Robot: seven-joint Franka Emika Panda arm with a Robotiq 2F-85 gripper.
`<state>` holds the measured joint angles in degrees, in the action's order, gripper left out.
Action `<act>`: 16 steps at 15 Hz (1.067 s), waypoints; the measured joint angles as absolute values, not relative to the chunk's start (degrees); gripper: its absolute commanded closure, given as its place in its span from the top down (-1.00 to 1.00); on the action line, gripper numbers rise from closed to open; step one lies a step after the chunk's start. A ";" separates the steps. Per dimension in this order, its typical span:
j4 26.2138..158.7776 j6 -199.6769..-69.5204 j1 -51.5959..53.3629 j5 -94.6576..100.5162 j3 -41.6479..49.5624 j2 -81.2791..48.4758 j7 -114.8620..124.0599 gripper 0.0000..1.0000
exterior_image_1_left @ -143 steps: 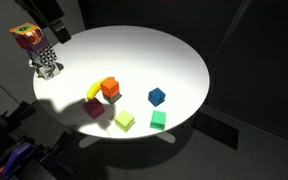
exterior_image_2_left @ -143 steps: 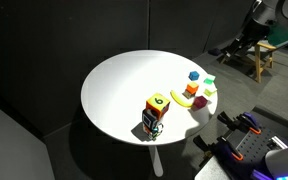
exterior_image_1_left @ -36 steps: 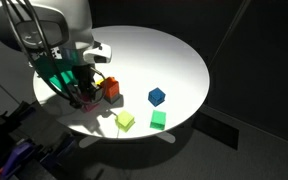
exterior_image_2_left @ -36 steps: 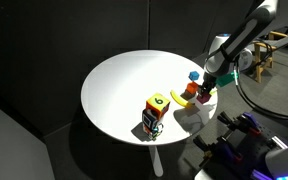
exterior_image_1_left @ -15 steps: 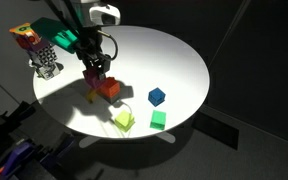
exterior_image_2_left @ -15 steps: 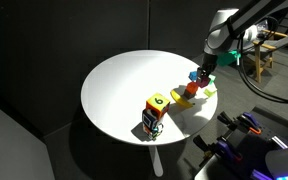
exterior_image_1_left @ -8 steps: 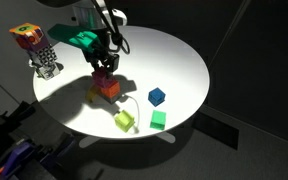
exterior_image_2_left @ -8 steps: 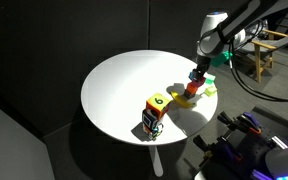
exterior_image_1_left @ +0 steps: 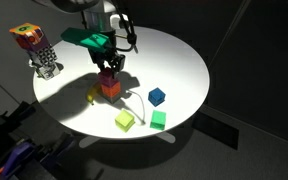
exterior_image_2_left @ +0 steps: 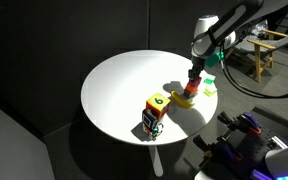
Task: Put the pink block on top of the stack on the right.
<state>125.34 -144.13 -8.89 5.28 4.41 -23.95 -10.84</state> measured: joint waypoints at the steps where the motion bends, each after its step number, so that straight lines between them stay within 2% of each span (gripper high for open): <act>1: 124.89 -143.78 -8.89 5.28 4.41 -24.21 -11.00 0.62; 4: 124.10 -143.21 -8.97 5.28 4.42 -24.91 -11.47 0.99; 16: 125.60 -141.09 -10.47 1.92 4.41 -23.94 -12.78 1.00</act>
